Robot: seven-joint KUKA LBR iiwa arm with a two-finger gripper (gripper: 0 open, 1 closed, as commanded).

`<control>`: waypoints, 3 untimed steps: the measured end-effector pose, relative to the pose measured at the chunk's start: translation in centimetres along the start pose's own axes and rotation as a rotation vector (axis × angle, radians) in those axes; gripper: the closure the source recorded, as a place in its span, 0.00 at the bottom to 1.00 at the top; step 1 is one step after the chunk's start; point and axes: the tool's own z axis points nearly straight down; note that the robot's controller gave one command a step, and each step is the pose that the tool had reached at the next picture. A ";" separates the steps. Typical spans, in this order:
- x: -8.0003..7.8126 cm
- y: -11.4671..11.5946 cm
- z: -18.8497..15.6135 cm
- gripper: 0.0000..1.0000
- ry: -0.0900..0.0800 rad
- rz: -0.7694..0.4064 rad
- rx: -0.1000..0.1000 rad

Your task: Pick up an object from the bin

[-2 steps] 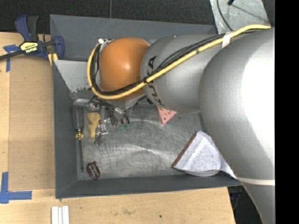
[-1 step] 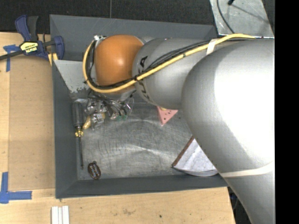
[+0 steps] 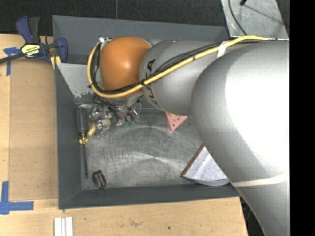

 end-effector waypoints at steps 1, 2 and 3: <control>0.4 -1.4 -11.7 1.00 0.008 0.014 -0.002; 0.5 -1.4 -11.7 1.00 0.008 0.015 -0.002; 1.2 -2.3 -16.5 1.00 0.010 -0.107 -0.002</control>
Offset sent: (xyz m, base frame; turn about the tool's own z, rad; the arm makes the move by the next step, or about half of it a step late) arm 0.0000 0.0000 0.0000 0.0000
